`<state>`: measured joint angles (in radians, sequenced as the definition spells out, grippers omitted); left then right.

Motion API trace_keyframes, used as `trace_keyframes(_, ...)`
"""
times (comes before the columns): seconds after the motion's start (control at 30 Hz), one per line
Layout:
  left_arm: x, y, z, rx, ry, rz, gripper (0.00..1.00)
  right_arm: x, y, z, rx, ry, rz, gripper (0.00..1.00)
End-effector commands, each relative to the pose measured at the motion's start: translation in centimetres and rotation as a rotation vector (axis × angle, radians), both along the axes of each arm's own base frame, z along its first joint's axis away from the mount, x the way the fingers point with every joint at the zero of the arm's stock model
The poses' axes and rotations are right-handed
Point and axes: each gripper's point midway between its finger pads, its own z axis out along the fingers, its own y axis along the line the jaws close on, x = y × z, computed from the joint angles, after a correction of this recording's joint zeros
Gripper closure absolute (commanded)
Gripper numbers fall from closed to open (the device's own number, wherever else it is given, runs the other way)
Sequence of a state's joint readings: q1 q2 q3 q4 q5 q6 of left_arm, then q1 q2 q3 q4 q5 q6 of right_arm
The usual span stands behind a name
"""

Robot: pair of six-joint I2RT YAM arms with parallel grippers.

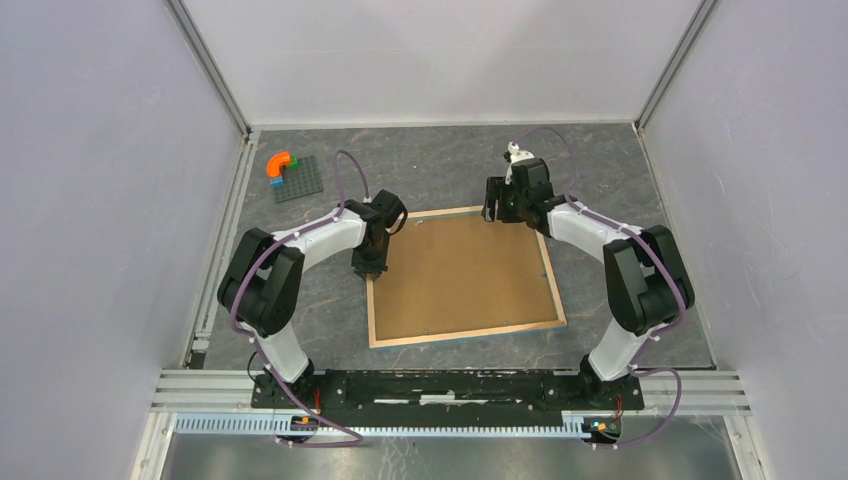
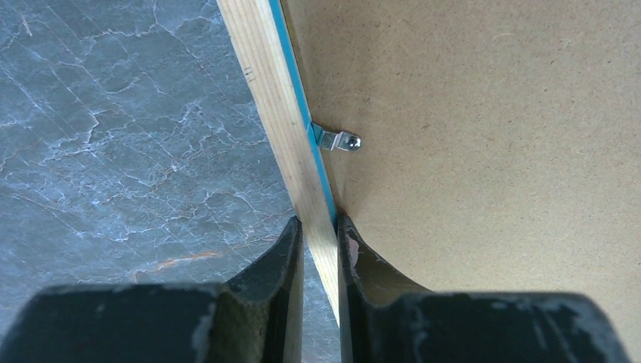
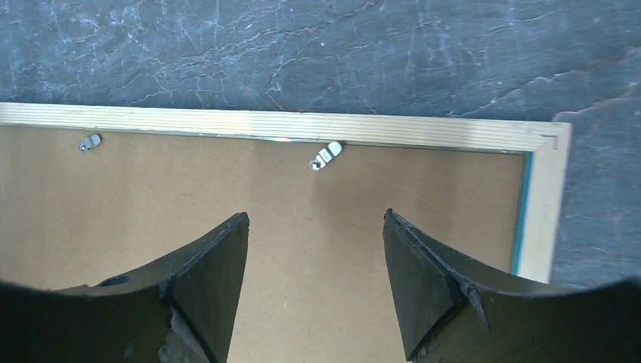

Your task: Put the photo into the frame

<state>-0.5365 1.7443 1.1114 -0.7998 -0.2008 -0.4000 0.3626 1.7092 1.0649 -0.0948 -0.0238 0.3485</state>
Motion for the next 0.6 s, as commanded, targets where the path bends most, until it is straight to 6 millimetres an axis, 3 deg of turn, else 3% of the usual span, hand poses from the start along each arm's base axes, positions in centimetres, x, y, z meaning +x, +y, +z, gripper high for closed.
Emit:
trace_keyframes(0.0, 0.3, 0.3, 0.2, 0.032, -0.017, -0.089, 0.98, 1.5, 1.9, 0.3, 0.04, -0.05, 0.023, 0.28)
trace_keyframes(0.13, 0.5, 0.1, 0.4, 0.025, -0.024, -0.091, 0.98, 2.3, 0.7, -0.1, -0.088, -0.075, 0.057, 0.25)
trace_keyframes(0.33, 0.7, 0.0, 0.5, 0.022, -0.034, -0.093, 0.98, 1.0, -1.3, -0.2, -0.222, -0.077, 0.091, 0.17)
trace_keyframes(0.57, 1.3, -0.8, 0.5, 0.016, -0.066, -0.15, 0.98, 1.4, -1.6, 1.2, -0.244, -0.105, 0.101, 0.12)
